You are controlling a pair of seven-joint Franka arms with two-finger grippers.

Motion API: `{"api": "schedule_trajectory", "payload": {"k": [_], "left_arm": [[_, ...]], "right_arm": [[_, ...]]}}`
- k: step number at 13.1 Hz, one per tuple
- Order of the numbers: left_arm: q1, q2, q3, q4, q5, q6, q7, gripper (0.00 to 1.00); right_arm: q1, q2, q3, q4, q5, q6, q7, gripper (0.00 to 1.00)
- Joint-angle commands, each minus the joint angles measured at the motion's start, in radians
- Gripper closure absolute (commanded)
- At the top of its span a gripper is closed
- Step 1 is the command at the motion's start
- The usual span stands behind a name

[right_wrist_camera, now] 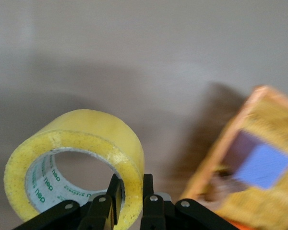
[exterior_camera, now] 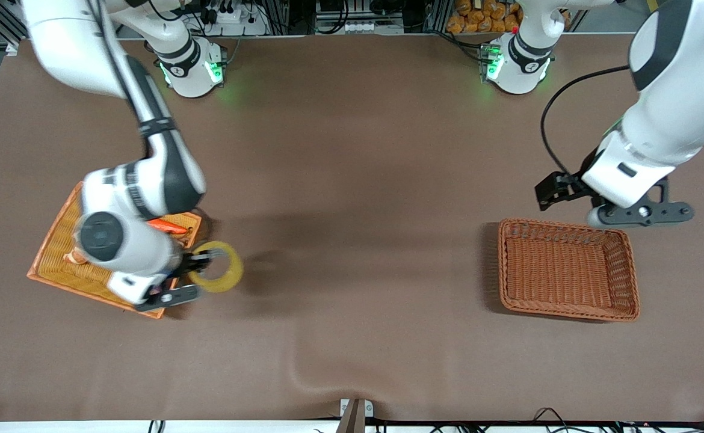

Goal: Transfer tape with both arms
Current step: 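Carry the tape to mid-table while the left gripper reaches toward it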

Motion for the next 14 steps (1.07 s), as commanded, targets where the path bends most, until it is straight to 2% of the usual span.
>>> {"api": "schedule_trajectory", "payload": {"k": [1, 3, 4, 5, 6, 7, 11, 13, 14], "left_arm": [[-0.023, 0.046, 0.002, 0.008, -0.002, 0.022, -0.068, 0.00], [-0.051, 0.054, 0.002, -0.047, 0.033, 0.086, -0.151, 0.00], [-0.060, 0.054, 0.002, -0.074, 0.056, 0.119, -0.177, 0.00], [-0.066, 0.055, 0.000, -0.094, 0.063, 0.140, -0.188, 0.00], [-0.069, 0.064, -0.001, -0.108, 0.063, 0.157, -0.191, 0.00], [-0.069, 0.073, -0.004, -0.119, 0.063, 0.171, -0.196, 0.00], [-0.147, 0.144, -0.006, -0.113, 0.050, 0.208, -0.358, 0.00], [-0.212, 0.217, -0.006, -0.101, 0.047, 0.283, -0.494, 0.00], [-0.271, 0.274, -0.006, -0.051, 0.046, 0.323, -0.619, 0.00]], "right_arm": [[0.104, 0.039, -0.009, 0.015, 0.040, 0.033, 0.243, 0.99], [0.180, 0.075, -0.009, 0.015, 0.078, 0.114, 0.426, 0.99], [0.209, 0.092, -0.009, 0.015, 0.086, 0.149, 0.507, 0.95], [0.235, 0.104, -0.009, 0.015, 0.086, 0.194, 0.577, 0.82], [0.252, 0.112, -0.009, 0.015, 0.086, 0.222, 0.636, 0.51], [0.254, 0.113, -0.009, 0.014, 0.086, 0.226, 0.672, 0.01], [0.211, 0.089, -0.016, 0.017, 0.074, 0.223, 0.624, 0.00], [0.136, 0.058, -0.013, 0.017, 0.086, 0.213, 0.492, 0.00], [0.102, 0.025, -0.012, 0.015, 0.086, 0.187, 0.417, 0.00]]}}
